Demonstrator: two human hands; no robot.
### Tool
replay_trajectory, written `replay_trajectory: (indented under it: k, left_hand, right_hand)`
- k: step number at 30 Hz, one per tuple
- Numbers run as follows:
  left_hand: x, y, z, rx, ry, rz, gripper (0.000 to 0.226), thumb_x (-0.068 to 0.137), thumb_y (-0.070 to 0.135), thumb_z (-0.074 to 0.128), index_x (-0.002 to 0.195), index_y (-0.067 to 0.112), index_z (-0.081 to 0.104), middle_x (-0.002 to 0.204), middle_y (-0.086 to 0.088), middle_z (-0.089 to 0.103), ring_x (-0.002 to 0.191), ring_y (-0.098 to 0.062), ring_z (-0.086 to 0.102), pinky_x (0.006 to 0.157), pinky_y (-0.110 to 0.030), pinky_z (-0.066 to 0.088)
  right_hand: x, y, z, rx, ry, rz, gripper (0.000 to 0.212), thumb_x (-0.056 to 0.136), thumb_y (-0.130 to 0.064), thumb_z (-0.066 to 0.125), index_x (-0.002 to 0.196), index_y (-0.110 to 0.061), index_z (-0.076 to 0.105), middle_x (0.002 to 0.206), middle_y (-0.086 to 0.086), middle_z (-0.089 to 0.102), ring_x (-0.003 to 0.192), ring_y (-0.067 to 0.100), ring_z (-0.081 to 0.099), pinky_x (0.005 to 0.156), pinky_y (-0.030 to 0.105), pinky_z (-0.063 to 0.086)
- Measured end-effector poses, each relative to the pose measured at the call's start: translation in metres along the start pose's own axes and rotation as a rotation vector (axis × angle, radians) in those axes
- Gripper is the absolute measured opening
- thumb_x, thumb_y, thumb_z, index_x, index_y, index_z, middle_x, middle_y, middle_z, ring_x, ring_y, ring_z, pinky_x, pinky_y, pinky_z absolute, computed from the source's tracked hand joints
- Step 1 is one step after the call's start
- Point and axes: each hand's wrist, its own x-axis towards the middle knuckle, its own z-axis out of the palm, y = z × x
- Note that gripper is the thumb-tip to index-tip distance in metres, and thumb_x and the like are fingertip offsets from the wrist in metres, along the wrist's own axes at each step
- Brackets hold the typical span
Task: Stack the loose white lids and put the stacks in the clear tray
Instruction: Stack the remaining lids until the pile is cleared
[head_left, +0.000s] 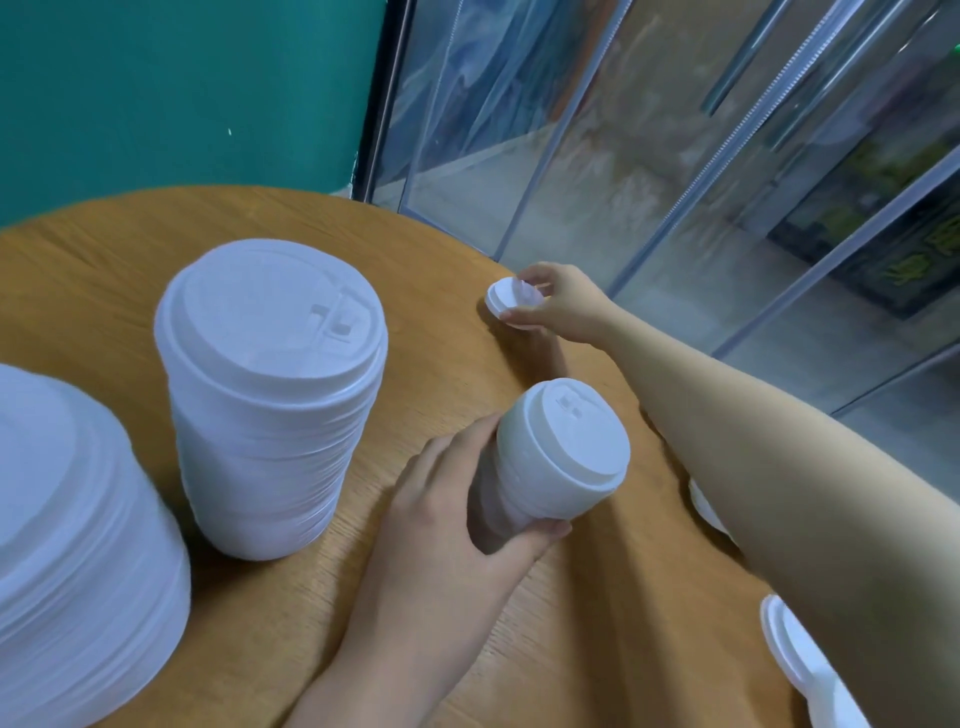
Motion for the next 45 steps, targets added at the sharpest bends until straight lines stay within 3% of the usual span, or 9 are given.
replay_trajectory:
  k: [3,6,11,17,24,32,36,40,45]
  left_hand:
    - [0.001,0.0,0.001,0.004,-0.006,0.001,0.077,0.065,0.048,0.089,0.134,0.052,0.053,0.119,0.03,0.056,0.12,0.001,0.052,0.095,-0.016,0.042]
    - [0.001,-0.003,-0.001,0.001,-0.024,0.007,0.075,0.066,0.05,0.087,0.133,0.053,0.052,0.118,0.03,0.056,0.119,0.001,0.053,0.094,-0.012,0.04]
    - [0.002,-0.001,-0.003,-0.005,-0.035,0.001,0.074,0.067,0.046,0.088,0.132,0.048,0.055,0.118,0.029,0.057,0.115,0.007,0.052,0.092,-0.006,0.038]
    - [0.0,0.003,-0.001,0.0,-0.042,-0.008,0.072,0.067,0.045,0.089,0.132,0.044,0.057,0.117,0.024,0.06,0.109,0.003,0.054,0.09,-0.013,0.041]
    - [-0.001,0.004,0.0,-0.037,-0.035,-0.037,0.076,0.066,0.045,0.091,0.133,0.047,0.056,0.116,0.027,0.058,0.109,-0.001,0.056,0.091,-0.024,0.047]
    - [-0.002,0.001,0.003,-0.02,-0.026,-0.009,0.076,0.067,0.045,0.09,0.134,0.048,0.054,0.114,0.025,0.058,0.109,0.003,0.054,0.088,-0.01,0.04]
    - [-0.001,0.003,0.003,-0.041,-0.056,-0.005,0.079,0.067,0.045,0.09,0.138,0.047,0.054,0.119,0.023,0.059,0.115,0.0,0.054,0.096,-0.019,0.045]
    - [-0.004,0.005,0.0,0.004,-0.193,0.016,0.088,0.064,0.05,0.091,0.142,0.044,0.048,0.125,0.024,0.056,0.12,-0.001,0.052,0.102,-0.029,0.045]
    - [-0.013,0.012,-0.002,0.025,-0.303,0.046,0.081,0.069,0.05,0.089,0.14,0.042,0.05,0.117,0.031,0.052,0.113,0.009,0.047,0.094,-0.009,0.036]
  right_hand:
    - [-0.02,-0.011,-0.031,0.036,0.032,-0.048,0.057,0.078,-0.039,0.09,0.127,-0.021,0.066,0.121,-0.005,0.067,0.116,0.015,0.063,0.095,0.029,0.049]
    - [-0.06,-0.031,-0.071,0.049,-0.006,-0.132,0.056,0.08,-0.033,0.089,0.13,-0.024,0.065,0.125,-0.011,0.067,0.119,0.006,0.063,0.107,0.03,0.049]
    - [-0.165,-0.077,-0.125,0.061,-0.137,-0.261,0.065,0.075,-0.039,0.084,0.134,-0.028,0.062,0.129,-0.02,0.067,0.122,-0.008,0.059,0.107,0.012,0.042]
    - [-0.234,-0.089,-0.12,-0.085,-0.267,-0.303,0.068,0.075,-0.041,0.086,0.136,-0.044,0.057,0.134,-0.038,0.057,0.13,-0.017,0.048,0.106,0.003,0.033]
    - [-0.238,-0.082,-0.105,-0.131,-0.272,-0.273,0.069,0.079,-0.034,0.088,0.14,-0.044,0.055,0.135,-0.038,0.055,0.128,-0.021,0.045,0.099,-0.003,0.03]
    - [-0.238,-0.073,-0.087,-0.192,-0.262,-0.313,0.069,0.082,-0.04,0.085,0.143,-0.044,0.053,0.139,-0.035,0.053,0.132,-0.012,0.046,0.106,0.005,0.034]
    - [-0.24,-0.075,-0.087,-0.211,-0.269,-0.328,0.067,0.083,-0.043,0.083,0.142,-0.044,0.053,0.138,-0.034,0.053,0.131,-0.006,0.049,0.105,0.015,0.041]
    - [-0.25,-0.071,-0.089,-0.24,-0.269,-0.292,0.068,0.079,-0.051,0.083,0.14,-0.044,0.052,0.133,-0.035,0.052,0.122,-0.007,0.051,0.098,0.009,0.042]
    - [-0.28,-0.069,-0.107,-0.207,-0.323,-0.202,0.078,0.07,-0.071,0.073,0.14,-0.052,0.045,0.137,-0.035,0.051,0.125,-0.009,0.052,0.099,0.011,0.046]
